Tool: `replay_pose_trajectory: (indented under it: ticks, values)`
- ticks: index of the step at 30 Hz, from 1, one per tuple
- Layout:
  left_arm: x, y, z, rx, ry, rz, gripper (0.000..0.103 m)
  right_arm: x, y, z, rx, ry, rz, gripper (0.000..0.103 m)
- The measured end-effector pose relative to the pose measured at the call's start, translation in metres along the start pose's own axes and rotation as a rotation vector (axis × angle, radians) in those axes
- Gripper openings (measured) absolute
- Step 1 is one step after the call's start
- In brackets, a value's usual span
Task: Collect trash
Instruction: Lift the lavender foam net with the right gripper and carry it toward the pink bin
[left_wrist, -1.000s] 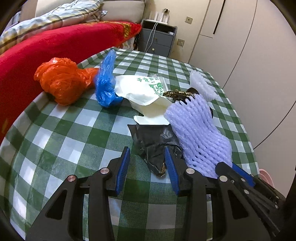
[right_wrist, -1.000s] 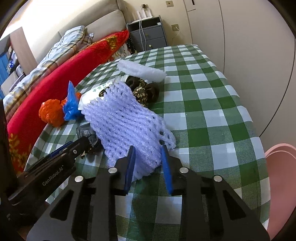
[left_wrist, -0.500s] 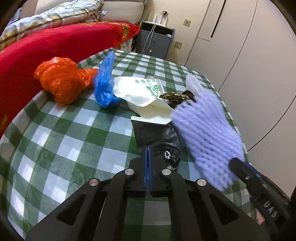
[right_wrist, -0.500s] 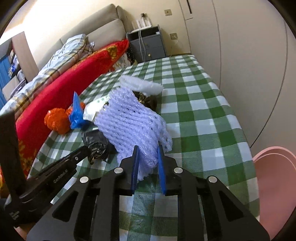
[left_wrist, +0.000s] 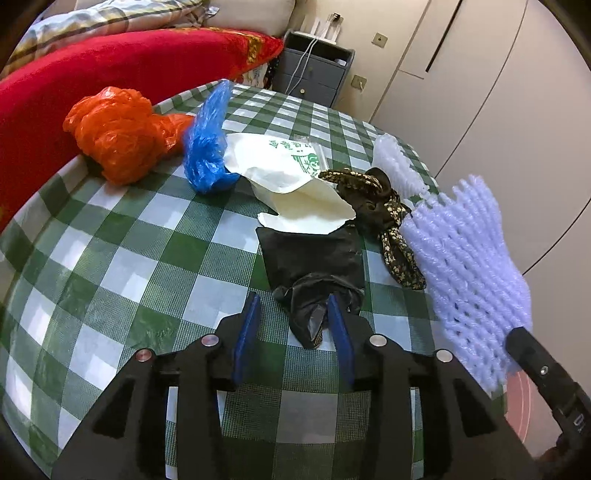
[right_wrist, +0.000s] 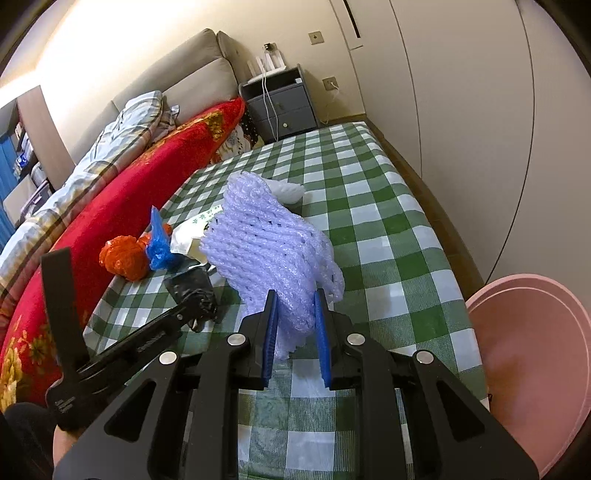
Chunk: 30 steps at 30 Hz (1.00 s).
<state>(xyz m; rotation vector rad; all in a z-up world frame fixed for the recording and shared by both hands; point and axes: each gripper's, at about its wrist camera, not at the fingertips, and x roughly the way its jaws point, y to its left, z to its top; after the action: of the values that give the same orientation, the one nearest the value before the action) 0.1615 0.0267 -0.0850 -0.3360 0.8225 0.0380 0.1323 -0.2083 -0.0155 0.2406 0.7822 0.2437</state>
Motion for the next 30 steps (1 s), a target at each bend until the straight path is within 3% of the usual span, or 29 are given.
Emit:
replay_pose_trajectory:
  ticks: [3, 8, 10, 12, 13, 26, 30]
  values:
    - [0.001, 0.000, 0.000, 0.002, 0.001, 0.004, 0.038, 0.001, 0.002, 0.000, -0.006, 0.002, 0.004, 0.020]
    - [-0.001, -0.006, 0.000, 0.030, 0.006, -0.023, 0.018, -0.002, 0.003, 0.000, -0.017, -0.003, -0.003, 0.020]
    - [-0.003, -0.008, -0.002, 0.034, 0.002, -0.030, 0.017, -0.006, 0.003, 0.001, -0.022, -0.010, -0.009, 0.020]
    - [-0.007, -0.009, -0.003, 0.041, -0.007, -0.034, 0.002, -0.012, 0.003, 0.003, -0.027, -0.021, -0.016, 0.020]
    - [-0.009, -0.009, -0.003, 0.043, -0.012, -0.033, 0.000, -0.014, 0.004, 0.003, -0.031, -0.025, -0.018, 0.020]
    - [-0.027, -0.007, -0.013, 0.010, -0.042, -0.098, 0.000, -0.062, -0.011, -0.009, -0.012, -0.077, -0.082, 0.020]
    - [-0.022, -0.014, -0.013, 0.023, -0.042, -0.104, 0.010, -0.069, -0.019, -0.008, 0.010, -0.094, -0.099, 0.020]
